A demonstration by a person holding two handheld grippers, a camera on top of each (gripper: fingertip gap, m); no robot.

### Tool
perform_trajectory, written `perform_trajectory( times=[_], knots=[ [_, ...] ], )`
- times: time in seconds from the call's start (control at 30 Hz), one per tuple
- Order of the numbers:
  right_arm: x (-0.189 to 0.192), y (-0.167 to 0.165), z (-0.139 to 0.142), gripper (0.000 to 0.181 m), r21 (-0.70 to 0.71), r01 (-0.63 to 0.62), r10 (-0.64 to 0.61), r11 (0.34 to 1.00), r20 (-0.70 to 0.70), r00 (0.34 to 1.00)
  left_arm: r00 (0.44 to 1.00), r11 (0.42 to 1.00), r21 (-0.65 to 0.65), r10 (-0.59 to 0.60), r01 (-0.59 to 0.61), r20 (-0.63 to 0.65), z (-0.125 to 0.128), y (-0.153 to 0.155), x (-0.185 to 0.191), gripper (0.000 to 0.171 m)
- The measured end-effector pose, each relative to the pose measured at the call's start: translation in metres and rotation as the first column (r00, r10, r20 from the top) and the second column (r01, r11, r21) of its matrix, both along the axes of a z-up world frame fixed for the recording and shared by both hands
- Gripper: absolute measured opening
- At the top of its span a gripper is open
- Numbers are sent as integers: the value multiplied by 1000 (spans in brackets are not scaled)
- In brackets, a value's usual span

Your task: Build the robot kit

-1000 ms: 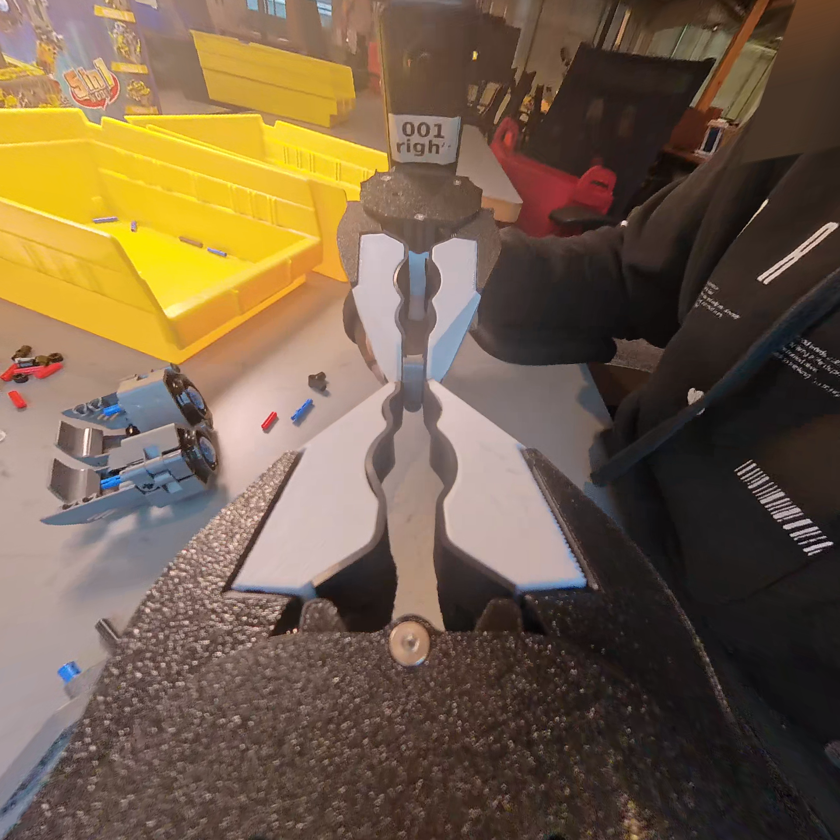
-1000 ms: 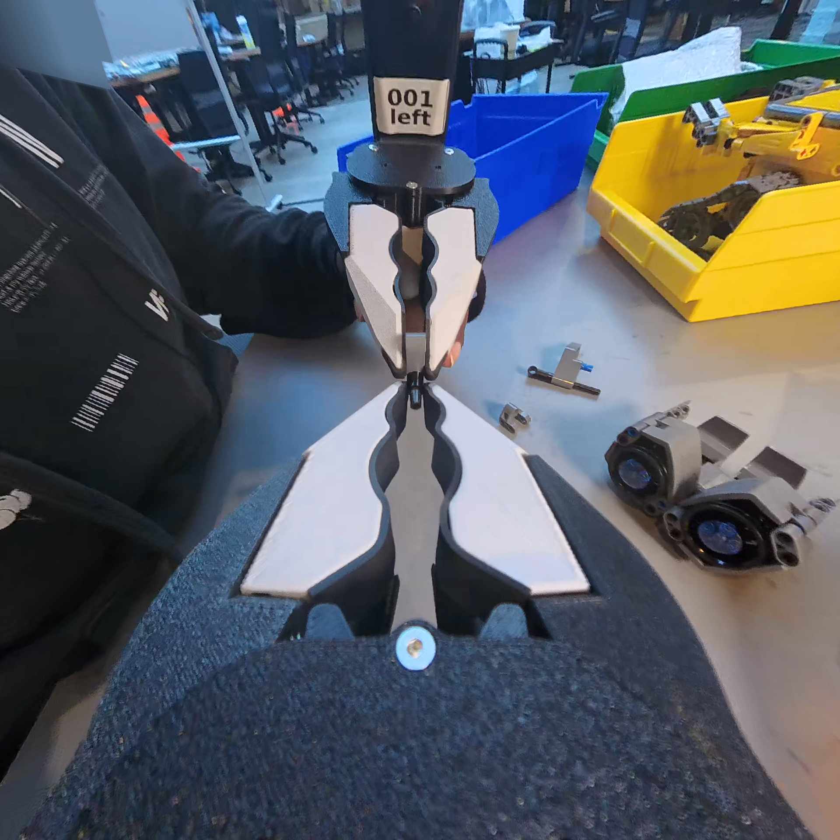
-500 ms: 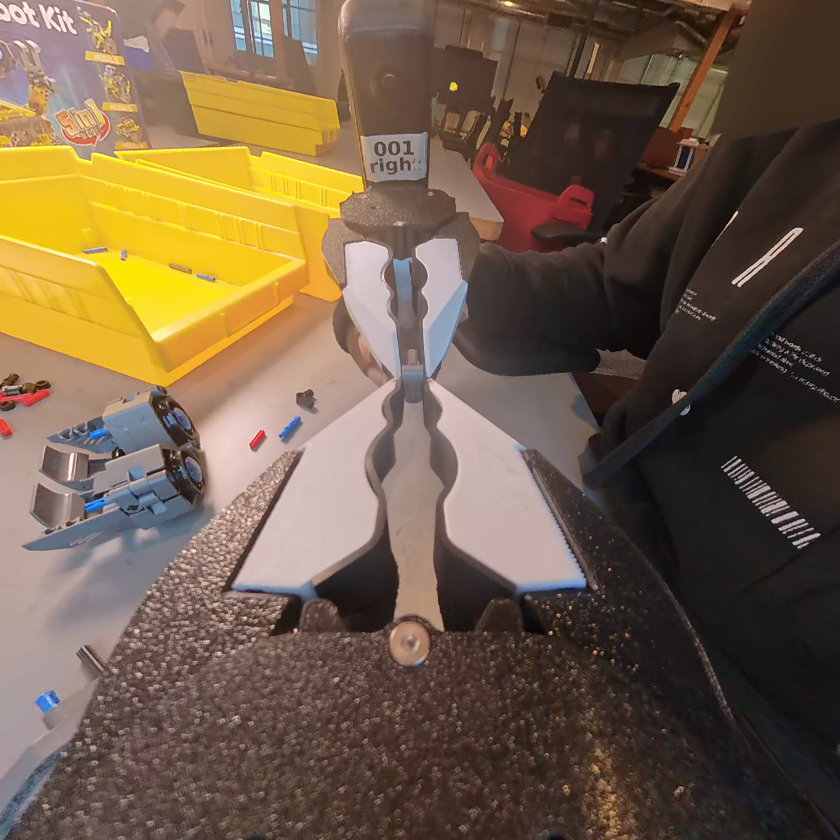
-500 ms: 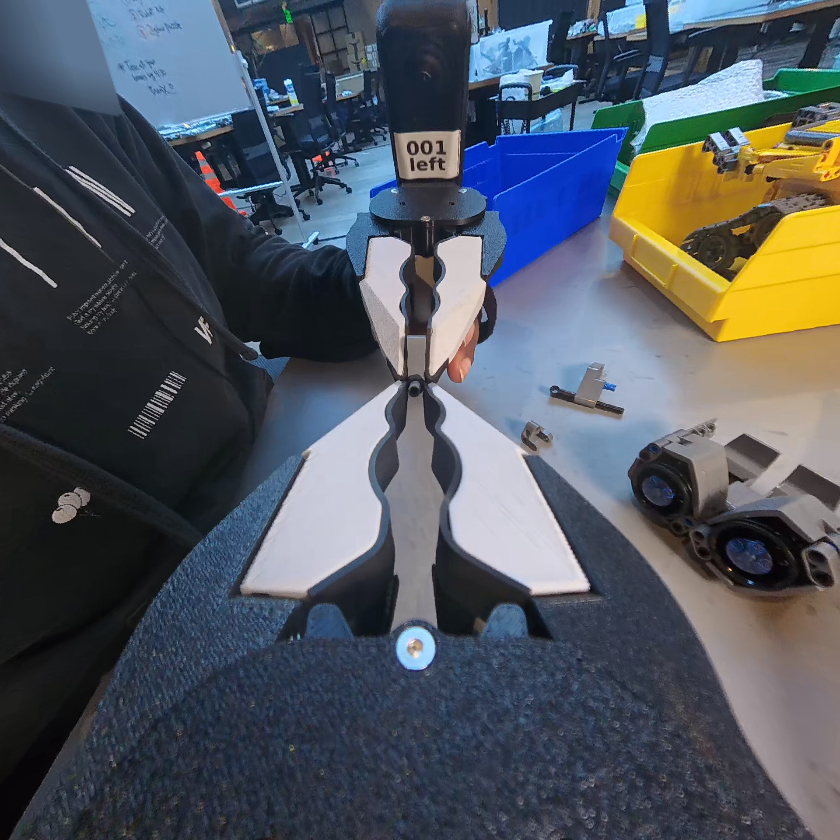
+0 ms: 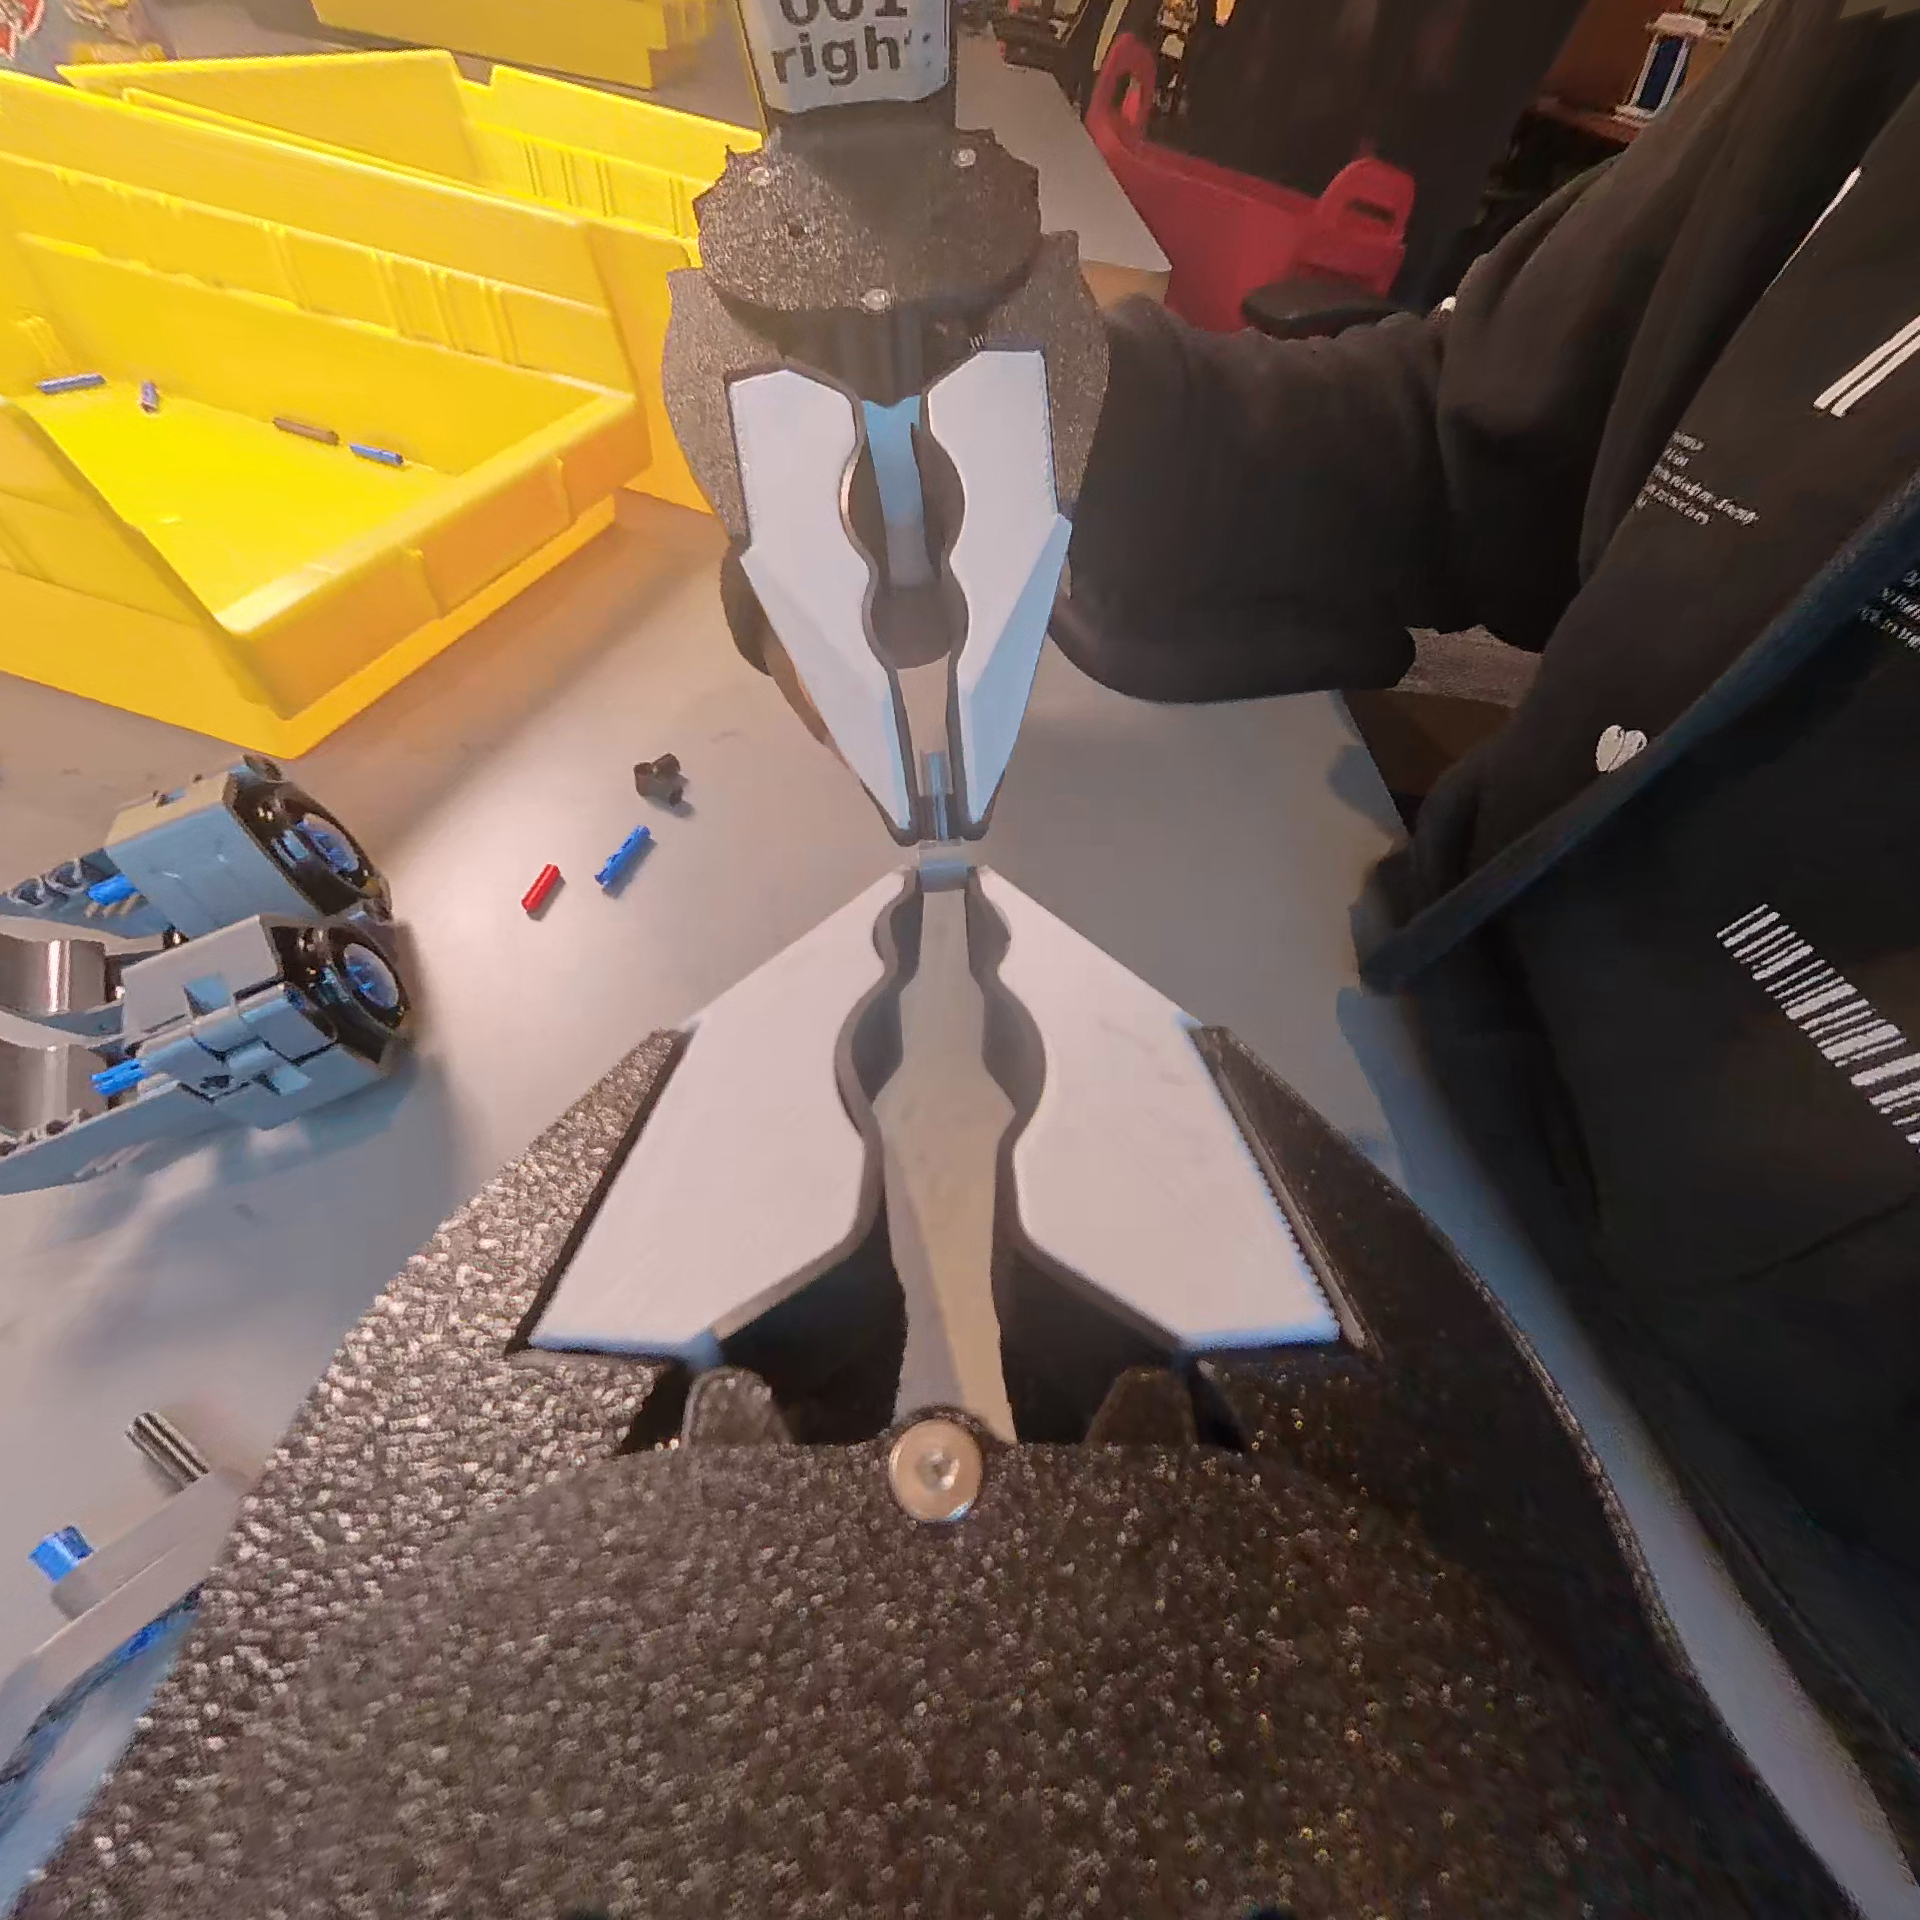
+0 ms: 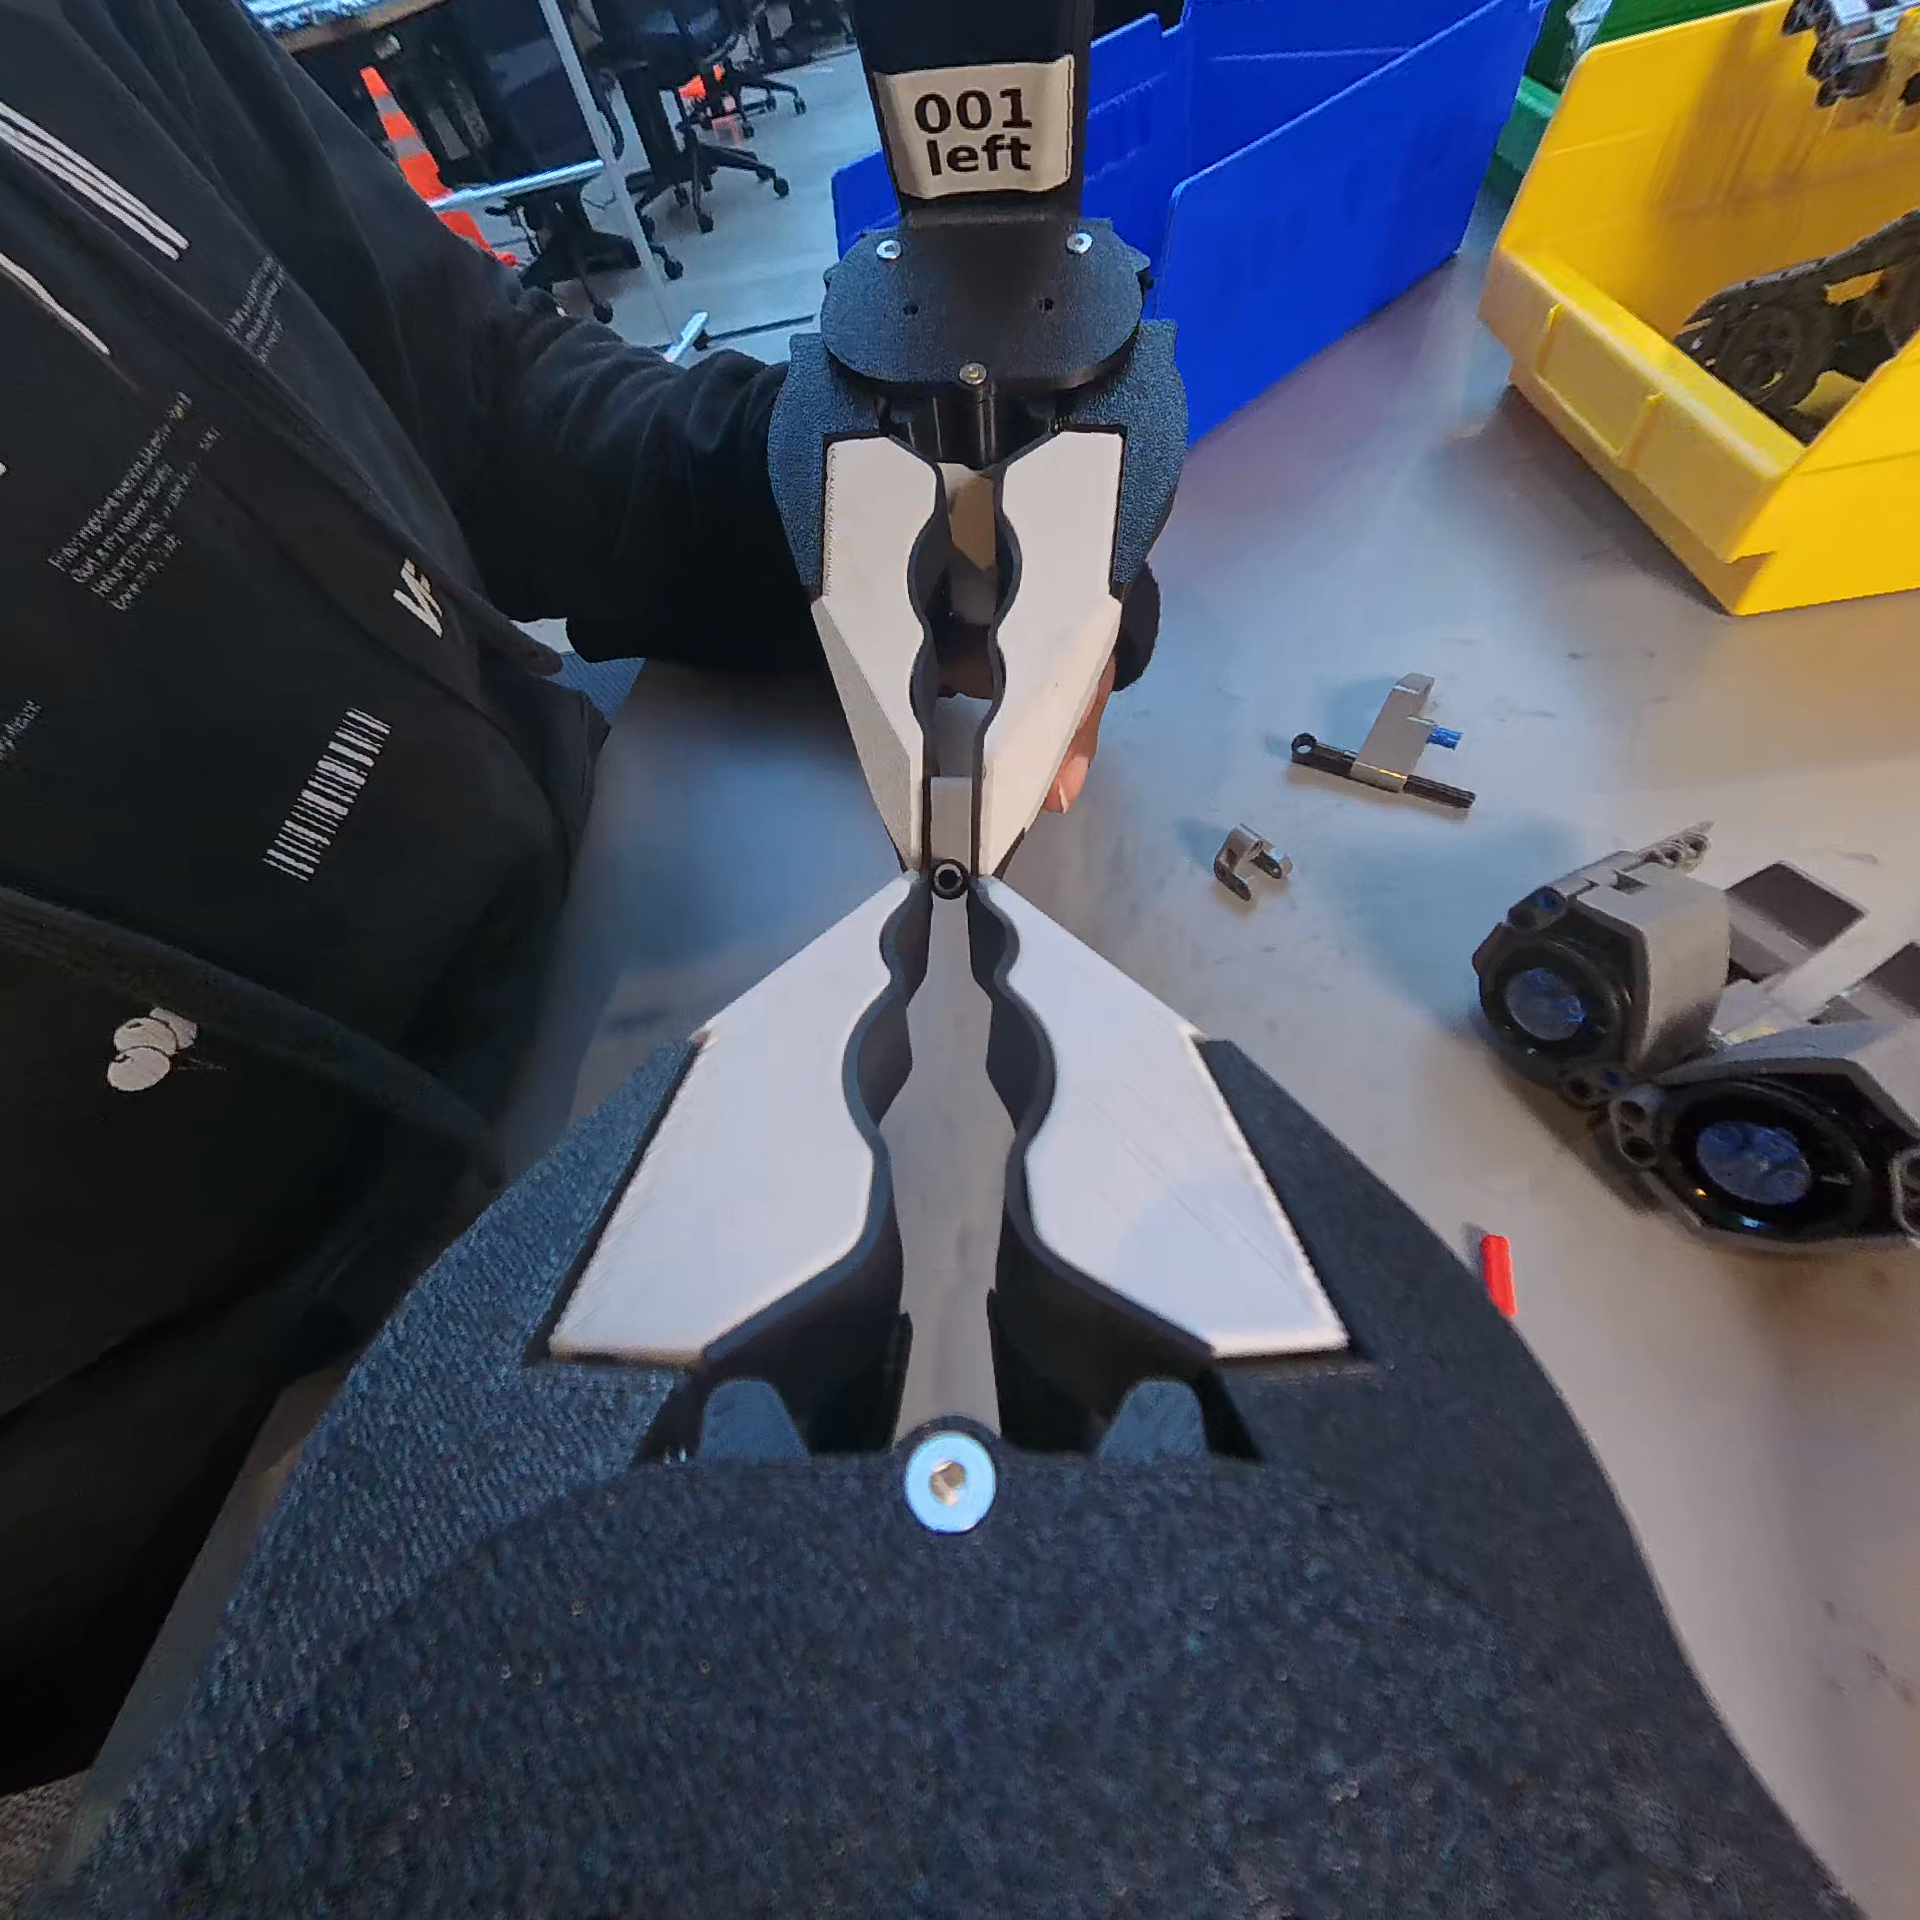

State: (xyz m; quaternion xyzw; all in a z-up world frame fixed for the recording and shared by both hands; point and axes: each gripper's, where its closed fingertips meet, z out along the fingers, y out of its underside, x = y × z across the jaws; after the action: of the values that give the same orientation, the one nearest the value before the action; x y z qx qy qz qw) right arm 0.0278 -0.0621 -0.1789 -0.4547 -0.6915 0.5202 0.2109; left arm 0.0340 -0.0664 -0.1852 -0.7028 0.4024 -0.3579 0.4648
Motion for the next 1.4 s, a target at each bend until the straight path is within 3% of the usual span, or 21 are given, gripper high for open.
perform_trajectory(
  times=[0.43,0.53,0.63,0.83,0.93,1.0,1.07,1.13,1.23,1.4],
  knots=[
    [-2,2,4,5,-86,11,-14,996,-38,999,999,1000,-16,10,-10,47,4,2,-2,8],
    [-1,1,2,5,-81,10,-13,997,-28,1000,999,1000,-29,5,-4,38,1,2,-2,21],
    [0,-3,-2,5,-72,-3,2,997,-16,1000,999,999,-35,-20,21,42,0,-1,2,7],
    [0,-3,2,5,-84,-1,-3,996,-41,999,997,999,-43,-11,14,75,4,0,1,7],
    [2,17,6,15,-21,72,-73,997,-55,996,994,998,-49,41,-37,99,9,8,-7,7],
    [11,50,1,17,85,177,-176,981,-21,984,992,994,-65,97,-92,85,6,16,-17,7],
    [26,87,-22,18,235,272,-294,933,61,954,983,982,-72,176,-172,46,1,27,-29,7],
    [38,106,-45,18,281,311,-359,908,138,923,962,960,-60,273,-273,-3,-1,39,-48,7],
    [45,113,-70,19,326,303,-386,895,231,893,917,916,-39,398,-399,-27,6,52,-89,7],
    [45,117,-76,23,343,291,-389,893,264,883,892,892,-81,450,-445,52,12,55,-112,7]
  ],
)
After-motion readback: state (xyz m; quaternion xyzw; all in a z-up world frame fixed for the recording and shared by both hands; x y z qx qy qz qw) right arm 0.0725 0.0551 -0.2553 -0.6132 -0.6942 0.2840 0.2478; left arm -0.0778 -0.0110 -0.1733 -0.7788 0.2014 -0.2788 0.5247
